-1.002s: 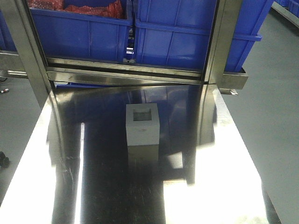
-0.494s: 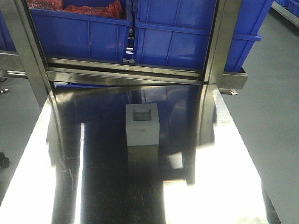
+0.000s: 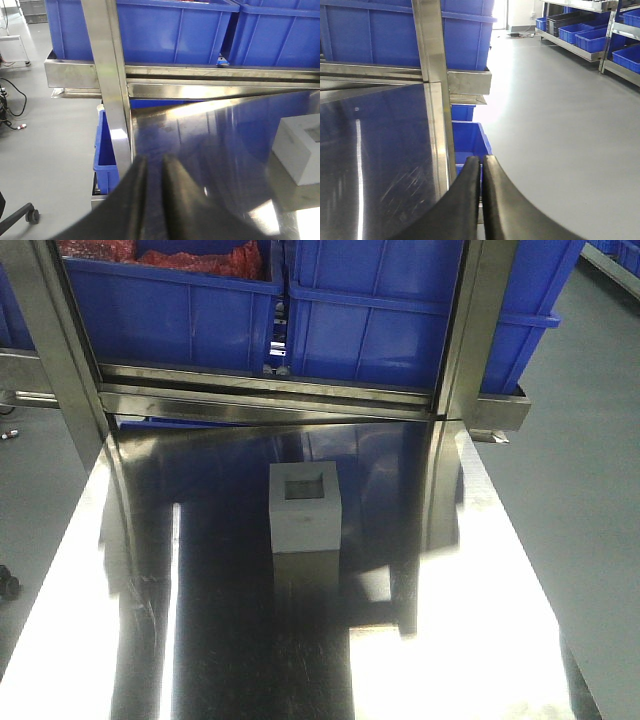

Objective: Sort gray base to blue bin

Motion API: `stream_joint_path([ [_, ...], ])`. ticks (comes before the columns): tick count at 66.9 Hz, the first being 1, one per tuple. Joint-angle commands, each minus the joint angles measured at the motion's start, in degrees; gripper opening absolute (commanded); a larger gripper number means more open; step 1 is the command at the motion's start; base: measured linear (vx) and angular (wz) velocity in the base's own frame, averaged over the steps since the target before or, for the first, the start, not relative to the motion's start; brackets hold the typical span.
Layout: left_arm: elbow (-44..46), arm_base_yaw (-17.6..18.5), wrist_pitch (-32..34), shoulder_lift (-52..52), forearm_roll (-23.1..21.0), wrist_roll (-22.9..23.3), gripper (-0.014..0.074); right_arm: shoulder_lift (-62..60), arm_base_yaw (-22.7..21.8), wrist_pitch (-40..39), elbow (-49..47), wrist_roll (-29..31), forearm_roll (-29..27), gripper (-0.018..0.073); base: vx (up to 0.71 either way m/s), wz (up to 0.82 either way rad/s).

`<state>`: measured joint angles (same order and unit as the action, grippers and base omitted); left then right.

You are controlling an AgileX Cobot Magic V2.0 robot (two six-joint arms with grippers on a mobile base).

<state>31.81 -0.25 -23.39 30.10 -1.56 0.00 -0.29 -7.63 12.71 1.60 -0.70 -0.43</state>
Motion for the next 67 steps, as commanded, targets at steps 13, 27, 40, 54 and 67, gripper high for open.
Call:
stream_joint_path([
  [13, 2.0, -0.1, 4.6, 0.3, -0.1, 0.0, 0.0676, 1.0, -0.4, -4.3, 0.1, 0.7, 0.4, -0.0005, 0.0, 0.0],
  [27, 2.0, -0.1, 5.1, 0.3, -0.6, 0.5, 0.0713, 1.0, -0.4, -4.3, 0.1, 0.7, 0.4, -0.0005, 0.0, 0.0],
  [40, 5.1, 0.2, 4.1, 5.5, -2.3, -2.7, 0.0642, 1.0, -0.4, -4.3, 0.1, 0.7, 0.4, -0.0005, 0.0, 0.0],
  [54, 16.9, 5.1, 0.5, 22.5, -12.6, -16.8, 0.0591, 1.0, -0.4, -4.3, 0.1, 0.7, 0.4, -0.0005, 0.0, 0.0],
  [67, 27.3, 13.2, 1.2, 39.2, -14.1, -18.2, 0.0591, 1.0, -0.4, -4.3, 0.1, 0.7, 0.4, -0.0005, 0.0, 0.0],
])
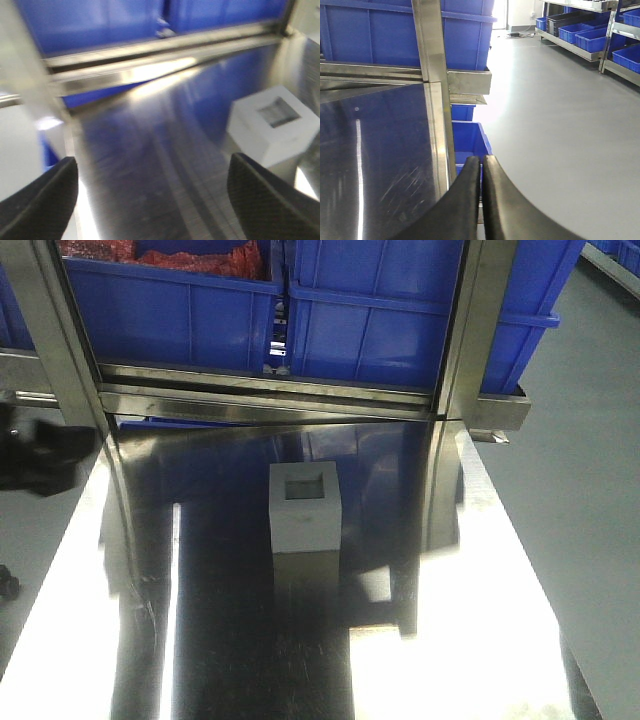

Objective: Sort gray base to blue bin
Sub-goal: 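Reach the left gripper down and grasp the gray square frame block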

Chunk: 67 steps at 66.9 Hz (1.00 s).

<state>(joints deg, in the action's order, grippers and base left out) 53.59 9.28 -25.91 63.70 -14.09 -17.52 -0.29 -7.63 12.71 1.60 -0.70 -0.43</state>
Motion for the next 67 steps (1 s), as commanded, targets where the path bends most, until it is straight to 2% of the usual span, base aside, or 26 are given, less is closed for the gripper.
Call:
stream_joint_path([
  [1, 6.2, 4.7, 3.7, 6.6, -1.5, -0.6, 0.0591, 1.0, -0.4, -4.3, 0.1, 0.7, 0.4, -0.0005, 0.0, 0.0],
  [10, 12.7, 10.5, 4.1, 16.3, -1.5, 2.1, 0.0591, 1.0, -0.4, -4.3, 0.1, 0.7, 0.4, -0.0005, 0.0, 0.0],
  [17, 17.8, 12.7, 3.0, 22.4, -1.5, 5.8, 0.0591, 1.0, -0.4, -4.3, 0.1, 0.7, 0.4, -0.0005, 0.0, 0.0],
  [26, 24.7, 14.5, -0.9, 30.0, -1.4, 13.1, 0.0591, 1.0, -0.4, -4.3, 0.1, 0.7, 0.4, -0.0005, 0.0, 0.0],
  [39, 32.6, 14.5, -3.7, 39.9, -1.5, 21.5, 0.0594, 1.0, -0.4, -4.3, 0.1, 0.7, 0.4, -0.0005, 0.0, 0.0],
  [50, 37.8, 14.5, -8.2, 46.0, -1.5, 22.8, 0.0594, 1.0, -0.4, -4.3, 0.1, 0.7, 0.4, -0.0005, 0.0, 0.0],
  [67, 40.8, 14.5, -8.1, 50.3, -1.5, 24.4, 0.0594, 1.0, -0.4, -4.3, 0.1, 0.7, 0.4, -0.0005, 0.0, 0.0],
])
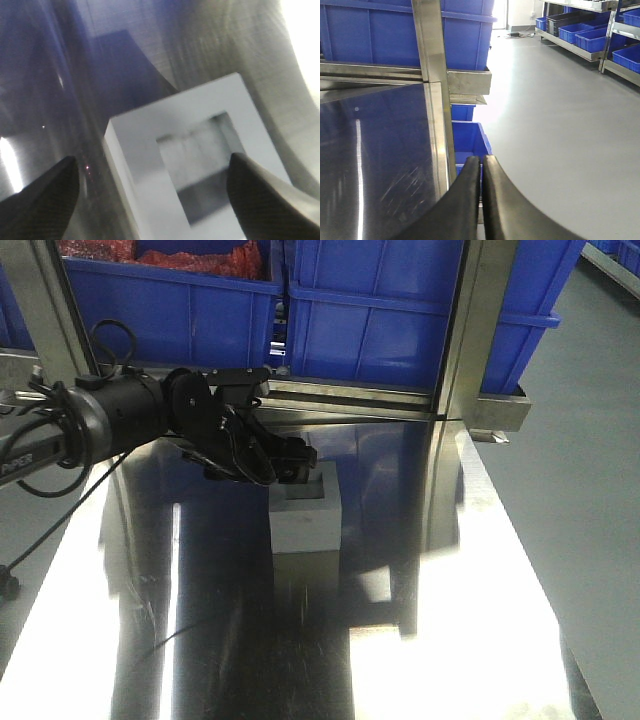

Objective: Sort gray base to blue bin
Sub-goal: 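Reach the left gripper down and grasp the gray square frame block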

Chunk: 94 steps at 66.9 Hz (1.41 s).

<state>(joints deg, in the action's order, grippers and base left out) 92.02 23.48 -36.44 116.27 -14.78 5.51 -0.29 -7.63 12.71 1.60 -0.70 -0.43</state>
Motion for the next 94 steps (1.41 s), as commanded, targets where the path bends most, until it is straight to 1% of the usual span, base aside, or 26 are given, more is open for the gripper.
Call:
stream_joint_path([
  [1, 2.3, 0.3, 2.4, -2.1, -0.8, 1.4, 0.0594, 1.0, -0.4, -4.3, 0.1, 0.7, 0.4, -0.0005, 0.0, 0.0],
  [47, 2.3, 0.3, 1.8, 0.5, -0.7, 1.4, 0.0594, 1.0, -0.4, -4.3, 0.1, 0.7, 0.4, -0.0005, 0.0, 0.0],
  [55, 2.3, 0.3, 1.0, 0.5, -0.7, 1.2, 0.0575, 1.0, -0.4, -4.3, 0.1, 0.7, 0.4, -0.0005, 0.0, 0.0],
  [60, 2.3, 0.3, 0.4, 0.5, -0.7, 1.2, 0.0529, 1.0, -0.4, -4.3, 0.1, 0.7, 0.4, -0.0005, 0.0, 0.0],
  [65, 2.3, 0.3, -0.2, 0.5, -0.7, 1.2, 0.0452, 1.0, -0.4, -4.3, 0.1, 0.7, 0.4, -0.0005, 0.0, 0.0],
  [74, 2.3, 0.3, -0.6, 0.5, -0.7, 1.1, 0.03, 1.0, -0.4, -4.3, 0.1, 0.7, 0.4, -0.0005, 0.0, 0.0],
  [75, 2.3, 0.3, -0.6, 0.5, -0.7, 1.1, 0.0272, 1.0, -0.4, -4.3, 0.1, 0.7, 0.4, -0.0005, 0.0, 0.0],
  [85, 2.3, 0.3, -0.6, 0.5, -0.7, -0.7, 0.0094, 1.0, -0.4, -4.3, 0.1, 0.7, 0.4, -0.0005, 0.0, 0.0],
  [91, 2.3, 0.3, -0.4, 0.5, -0.7, -0.7, 0.0011, 1.0, -0.4, -4.3, 0.1, 0.7, 0.4, -0.0005, 0.0, 0.0],
  [94, 2.3, 0.3, -0.4, 0.5, -0.7, -0.7, -0.001, 1.0, -0.4, -4.3, 0.1, 0.7, 0.4, -0.0005, 0.0, 0.0],
])
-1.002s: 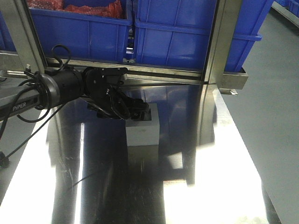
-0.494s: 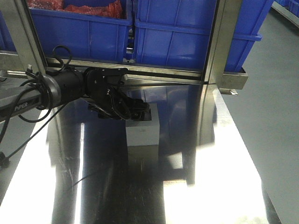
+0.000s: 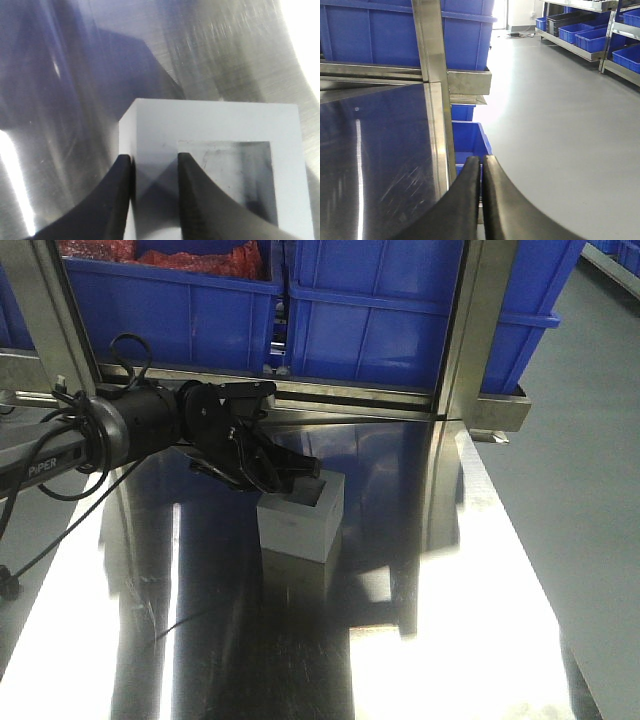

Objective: Sort gray base to blue bin
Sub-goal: 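Reach the left gripper down and grasp the gray square frame block, then lift the gray block with the left gripper and raise it up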

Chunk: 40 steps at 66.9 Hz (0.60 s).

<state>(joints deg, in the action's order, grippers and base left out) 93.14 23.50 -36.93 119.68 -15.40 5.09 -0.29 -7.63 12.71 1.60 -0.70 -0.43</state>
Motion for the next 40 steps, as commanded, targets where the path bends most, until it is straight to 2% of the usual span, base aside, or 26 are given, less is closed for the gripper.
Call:
stream_joint_path([
  [1, 1.2, 0.2, 0.1, -2.9, -0.1, -0.3, -0.0009, 1.0, -0.4, -4.3, 0.1, 0.7, 0.4, -0.0005, 0.0, 0.0],
  [12, 1.2, 0.1, 1.1, -4.2, 0.0, -0.3, -0.0008, 1.0, -0.4, -4.3, 0.1, 0.7, 0.4, -0.0005, 0.0, 0.0],
  [19, 1.1, 0.5, 3.6, -6.7, 1.7, -0.3, -0.0006, 1.0, -0.4, -4.3, 0.1, 0.7, 0.4, -0.0005, 0.0, 0.0],
  [31, -1.9, 2.5, 10.9, -15.1, 10.5, -0.2, -0.0006, 1.0, -0.4, -4.3, 0.1, 0.7, 0.4, -0.0005, 0.0, 0.0],
  [40, -7.6, 3.1, 17.1, -22.7, 13.5, -0.1, -0.0003, 1.0, -0.4, -4.3, 0.1, 0.7, 0.4, -0.0005, 0.0, 0.0],
])
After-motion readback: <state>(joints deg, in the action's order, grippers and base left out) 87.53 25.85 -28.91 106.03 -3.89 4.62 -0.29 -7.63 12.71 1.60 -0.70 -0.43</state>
